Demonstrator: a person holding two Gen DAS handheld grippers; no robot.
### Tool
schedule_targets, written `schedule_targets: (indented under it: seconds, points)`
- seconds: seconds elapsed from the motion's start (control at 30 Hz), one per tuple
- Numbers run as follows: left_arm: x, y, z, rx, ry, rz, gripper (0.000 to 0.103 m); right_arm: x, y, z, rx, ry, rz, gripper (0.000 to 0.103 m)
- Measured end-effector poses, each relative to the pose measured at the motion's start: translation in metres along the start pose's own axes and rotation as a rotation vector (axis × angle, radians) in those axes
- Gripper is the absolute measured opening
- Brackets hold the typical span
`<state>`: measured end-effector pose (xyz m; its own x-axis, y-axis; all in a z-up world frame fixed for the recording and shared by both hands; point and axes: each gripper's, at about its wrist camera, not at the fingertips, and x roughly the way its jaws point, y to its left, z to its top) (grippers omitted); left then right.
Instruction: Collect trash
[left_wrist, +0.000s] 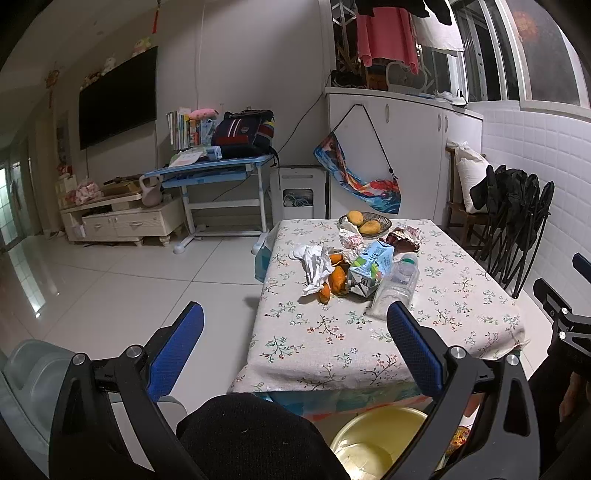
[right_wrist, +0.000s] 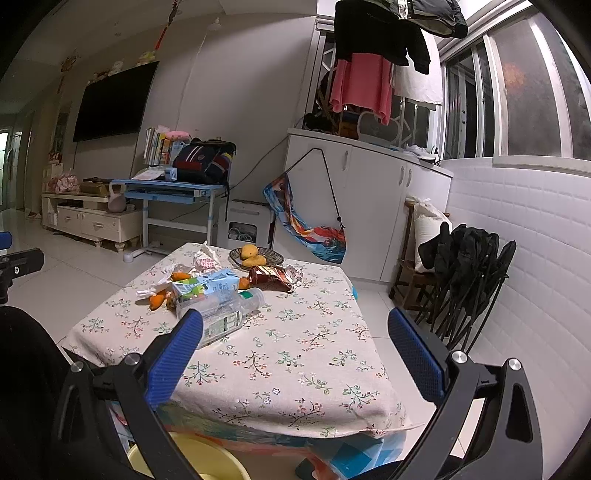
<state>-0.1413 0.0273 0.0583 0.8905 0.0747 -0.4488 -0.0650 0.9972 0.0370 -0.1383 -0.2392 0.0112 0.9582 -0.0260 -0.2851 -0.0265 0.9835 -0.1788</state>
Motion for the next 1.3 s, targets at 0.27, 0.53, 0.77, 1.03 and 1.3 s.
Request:
schedule_targets:
  seconds: [0.27,0.53,0.77,1.03,1.3]
  points:
    - [0.0006,0.0001,-0.0003,0.001,-0.002,0.003,0.096,0.0008,0.0003,-0.0012,-0.002,-0.001,0.003,0.096]
    - [0.0004,0.0016,0.0033,0.0,-0.006,0.005,0.096,0.0023,0.0018,-0.001,0.003,0.013,0.005,0.096]
    - [-0.0006,0.0014,0.0015,0.0,-0.008,0.005,0.096,0.0027,0.0017,-0.0007,0.006,0.019,0.007,0.096]
    - [0.0002,0.0012,0.0013,-0.001,-0.007,0.005,0.096,0.0033,0.0028,-0.0022,0.008,0.022,0.008,0.096]
    - [0.0054,0.0046,0.0025,-0.008,0.025,-0.016,0.096,0.0064,0.002,-0.0044,0.022,0.013,0.029,0.096]
